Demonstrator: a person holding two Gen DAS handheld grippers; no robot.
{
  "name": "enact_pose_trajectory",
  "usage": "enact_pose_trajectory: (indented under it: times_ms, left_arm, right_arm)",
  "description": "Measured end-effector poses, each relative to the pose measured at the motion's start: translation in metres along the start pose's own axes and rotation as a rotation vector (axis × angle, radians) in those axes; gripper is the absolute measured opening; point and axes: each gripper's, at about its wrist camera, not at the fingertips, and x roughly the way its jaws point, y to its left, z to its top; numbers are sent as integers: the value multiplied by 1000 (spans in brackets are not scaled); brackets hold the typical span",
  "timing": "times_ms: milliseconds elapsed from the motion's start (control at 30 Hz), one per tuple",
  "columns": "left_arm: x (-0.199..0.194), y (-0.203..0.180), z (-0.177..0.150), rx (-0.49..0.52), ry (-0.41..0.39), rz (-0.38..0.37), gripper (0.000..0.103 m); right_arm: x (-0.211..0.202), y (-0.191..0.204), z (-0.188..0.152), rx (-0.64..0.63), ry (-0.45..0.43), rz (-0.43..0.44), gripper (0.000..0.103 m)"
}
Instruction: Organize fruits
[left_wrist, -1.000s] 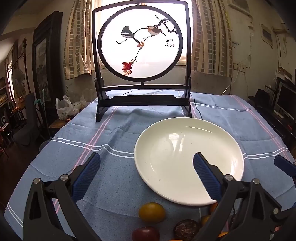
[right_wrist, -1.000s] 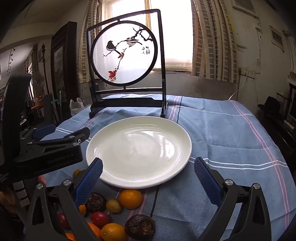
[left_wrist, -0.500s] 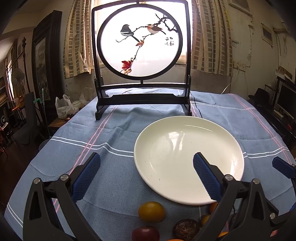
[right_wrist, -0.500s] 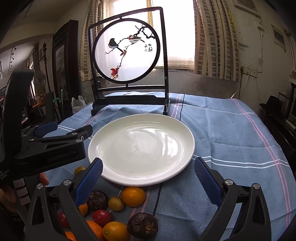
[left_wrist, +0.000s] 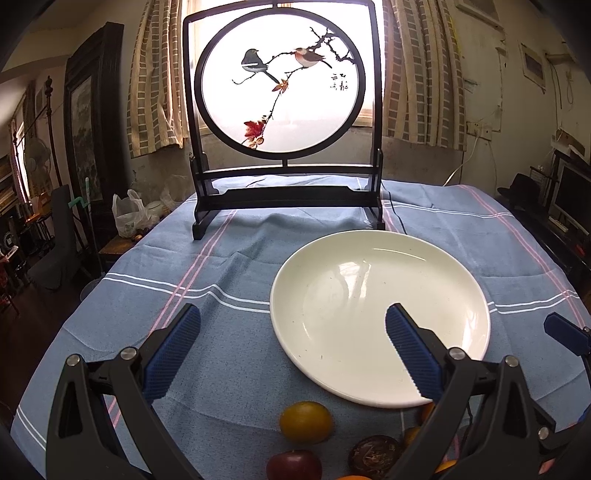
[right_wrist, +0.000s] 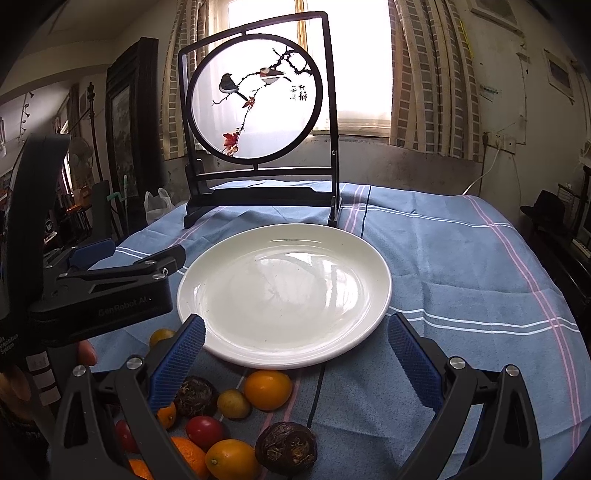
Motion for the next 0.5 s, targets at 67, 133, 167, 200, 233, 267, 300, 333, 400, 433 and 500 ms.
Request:
enact_pose_trajectory:
  times_ms: [67,133,167,200,233,267,300,333,400,433,500]
  left_arm:
    - [-5,2,1,9,6,-35,98]
    - [-18,6,-1,14,-2,-80,98]
    - [-27,7,-4,33,-14,-105,98]
    - [-38,8,-8,64,-23,-127,99]
    - [-48,8,-15,101,-30,-146,99]
    - [-58,9,-22,140,-34,-166,99]
    - [-69,9,-30,179,-29,-190,99]
    - [-78,9,-39,212,-20,-213,99]
    - [-96,11,-58,271,8,-271,99]
    - [-104,11,-69,301,28,-302,99]
    - [-119,10,-91,353,69,-370,99]
  right_arm:
    - [-6,-2,4,-5,5,5,100]
    - [-19,-6,6,-18,16,35,100]
    - [-27,-9,6,-38,28,46,100]
    - [-35,-11,3,-69,46,53,100]
    - [-43,-15,-1,-106,70,55,100]
    - [-51,-18,-7,-137,93,52,100]
    - [-59,-23,-15,-157,116,50,100]
    - [-67,-27,-23,-168,142,54,100]
    - [-80,-37,-41,-172,190,77,99]
    - [-87,-40,-50,-171,214,86,99]
    - [-95,-44,-65,-149,275,148,80]
